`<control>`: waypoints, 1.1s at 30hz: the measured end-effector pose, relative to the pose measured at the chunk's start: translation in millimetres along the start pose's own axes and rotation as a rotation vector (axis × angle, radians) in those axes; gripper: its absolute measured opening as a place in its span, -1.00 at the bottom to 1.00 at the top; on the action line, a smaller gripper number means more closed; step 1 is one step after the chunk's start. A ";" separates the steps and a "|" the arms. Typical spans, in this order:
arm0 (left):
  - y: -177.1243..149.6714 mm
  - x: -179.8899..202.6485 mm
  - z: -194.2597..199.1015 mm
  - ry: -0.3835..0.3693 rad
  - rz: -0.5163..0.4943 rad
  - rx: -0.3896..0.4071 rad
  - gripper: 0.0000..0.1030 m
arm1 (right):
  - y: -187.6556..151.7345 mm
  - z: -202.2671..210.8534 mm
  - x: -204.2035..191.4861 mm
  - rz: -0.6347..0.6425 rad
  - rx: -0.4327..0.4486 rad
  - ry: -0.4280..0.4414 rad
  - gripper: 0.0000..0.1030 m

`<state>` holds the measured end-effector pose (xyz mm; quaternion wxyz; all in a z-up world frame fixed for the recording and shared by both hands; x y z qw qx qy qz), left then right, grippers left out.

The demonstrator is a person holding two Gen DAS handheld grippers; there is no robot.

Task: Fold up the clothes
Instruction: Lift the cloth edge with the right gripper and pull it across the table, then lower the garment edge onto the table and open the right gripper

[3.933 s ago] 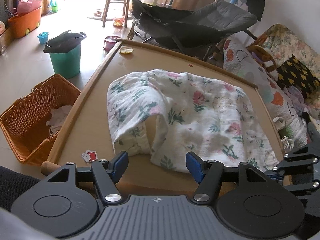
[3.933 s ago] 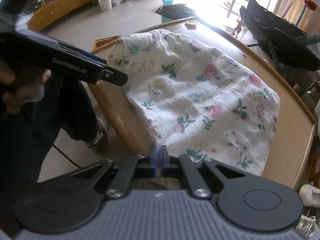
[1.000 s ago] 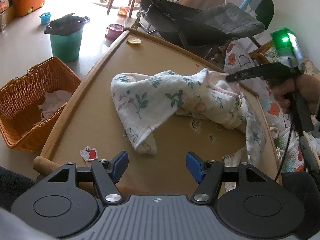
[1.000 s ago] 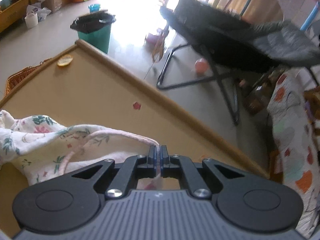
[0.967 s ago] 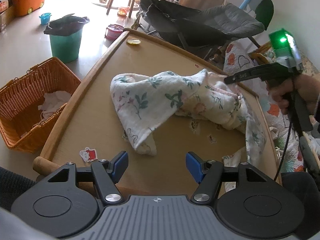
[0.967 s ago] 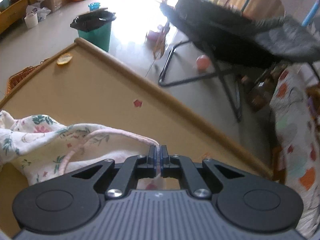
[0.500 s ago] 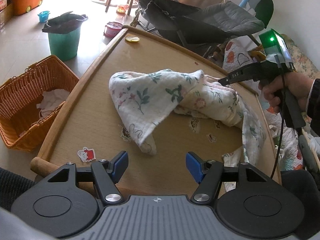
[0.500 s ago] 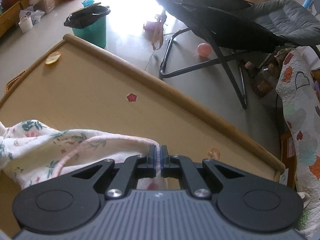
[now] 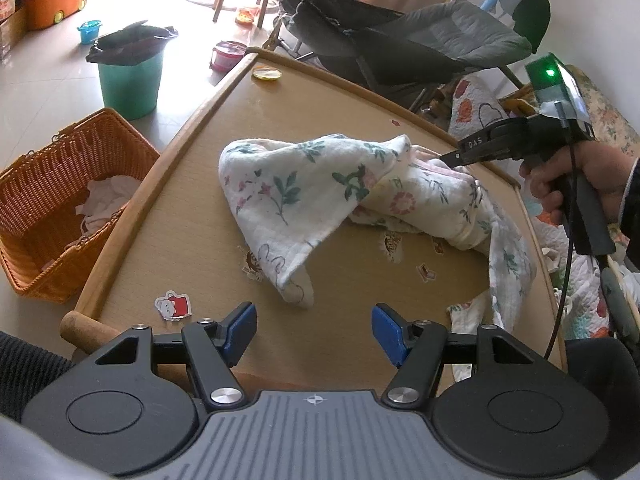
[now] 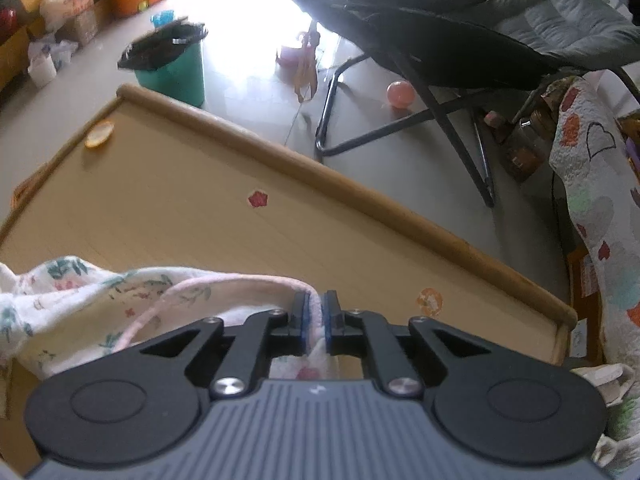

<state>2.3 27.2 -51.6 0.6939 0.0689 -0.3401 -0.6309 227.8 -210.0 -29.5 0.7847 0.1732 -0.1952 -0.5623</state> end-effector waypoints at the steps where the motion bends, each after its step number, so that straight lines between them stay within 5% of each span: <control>1: 0.2 0.0 -0.2 0.001 0.001 0.000 0.28 | 0.3 1.7 0.8 -0.007 0.008 -0.001 -0.76; 5: 1.1 0.3 -1.2 0.007 0.003 0.002 0.28 | 1.7 8.6 4.3 -0.034 0.040 -0.007 -0.31; 8: 2.0 0.4 -2.0 0.013 0.003 0.006 0.28 | 2.4 15.9 7.9 -0.059 0.064 -0.005 -0.20; 23: 4.7 -1.0 2.2 0.048 0.011 0.063 0.28 | -31.2 101.2 5.6 -0.140 0.115 0.062 -0.14; 33: -1.5 16.2 6.6 0.068 -0.103 0.082 0.28 | -130.2 133.7 -23.2 -0.151 0.107 0.114 -0.14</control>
Point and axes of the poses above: each gripper's, at about its wrist camera, not at the fingertips, and z roughly against the way its jaws point, x to its right, y to its top, the point moved 9 cm from there along -z, roughly the way its jaws point, and after that the axes turned 3 degrees about z, right-handed, at the moved point
